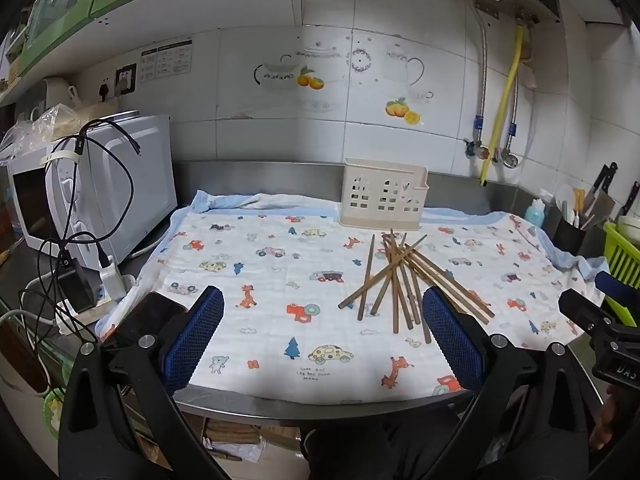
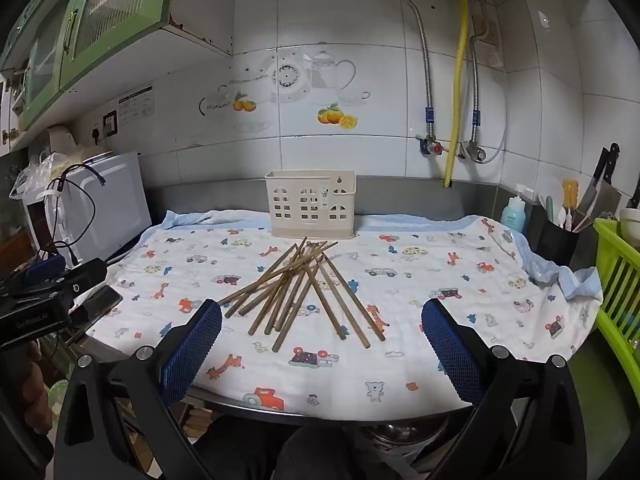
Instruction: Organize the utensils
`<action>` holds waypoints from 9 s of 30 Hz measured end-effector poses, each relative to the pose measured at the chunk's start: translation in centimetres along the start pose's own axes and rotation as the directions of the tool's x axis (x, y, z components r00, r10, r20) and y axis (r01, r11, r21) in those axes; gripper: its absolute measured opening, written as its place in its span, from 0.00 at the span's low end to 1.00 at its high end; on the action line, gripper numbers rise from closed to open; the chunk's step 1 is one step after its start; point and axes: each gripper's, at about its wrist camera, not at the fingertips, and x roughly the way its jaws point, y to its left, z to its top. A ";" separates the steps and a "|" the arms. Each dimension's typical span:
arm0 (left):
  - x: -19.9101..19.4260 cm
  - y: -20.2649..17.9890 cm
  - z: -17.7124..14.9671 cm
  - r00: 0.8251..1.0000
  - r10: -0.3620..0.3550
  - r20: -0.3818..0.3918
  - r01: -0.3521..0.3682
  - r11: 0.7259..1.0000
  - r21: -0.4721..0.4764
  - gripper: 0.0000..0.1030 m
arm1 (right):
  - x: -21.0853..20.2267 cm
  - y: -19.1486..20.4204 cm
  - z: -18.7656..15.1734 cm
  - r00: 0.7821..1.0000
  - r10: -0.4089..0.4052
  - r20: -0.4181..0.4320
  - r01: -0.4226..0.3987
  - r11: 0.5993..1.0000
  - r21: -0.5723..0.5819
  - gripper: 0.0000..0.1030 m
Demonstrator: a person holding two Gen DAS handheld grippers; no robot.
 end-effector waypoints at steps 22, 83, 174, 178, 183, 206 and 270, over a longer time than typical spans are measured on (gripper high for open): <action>-0.1 -0.2 -0.1 1.000 -0.023 0.017 0.023 1.000 -0.006 0.95 | -0.3 0.1 0.2 1.000 -0.001 0.008 0.001 1.000 -0.005 0.94; 0.1 -1.1 0.2 0.999 -0.036 0.016 0.036 0.999 0.001 0.95 | 0.6 0.7 0.4 1.000 0.022 -0.008 -0.022 1.000 -0.011 0.94; 13.3 -0.9 1.0 0.978 -0.061 -0.198 0.063 0.998 0.004 0.95 | 12.2 -1.7 0.5 0.980 0.026 -0.196 -0.025 1.000 0.008 0.94; 14.4 -0.9 0.7 0.974 -0.068 -0.215 0.072 0.997 0.009 0.95 | 13.0 -1.8 0.4 0.978 0.033 -0.206 -0.033 0.999 0.003 0.94; 15.7 -0.9 0.3 0.968 -0.077 -0.240 0.083 0.996 0.015 0.95 | 14.1 -1.9 0.2 0.974 0.036 -0.222 -0.036 0.999 0.002 0.94; 21.7 -0.7 -0.5 0.927 -0.173 -0.334 0.204 0.977 0.061 0.91 | 19.0 -3.6 -0.6 0.952 0.066 -0.298 -0.053 0.997 0.051 0.94; 25.5 -2.6 -2.7 0.788 -0.383 -0.481 0.499 0.856 0.135 0.08 | 21.2 -3.1 -2.2 0.933 0.099 -0.346 -0.081 0.995 0.066 0.79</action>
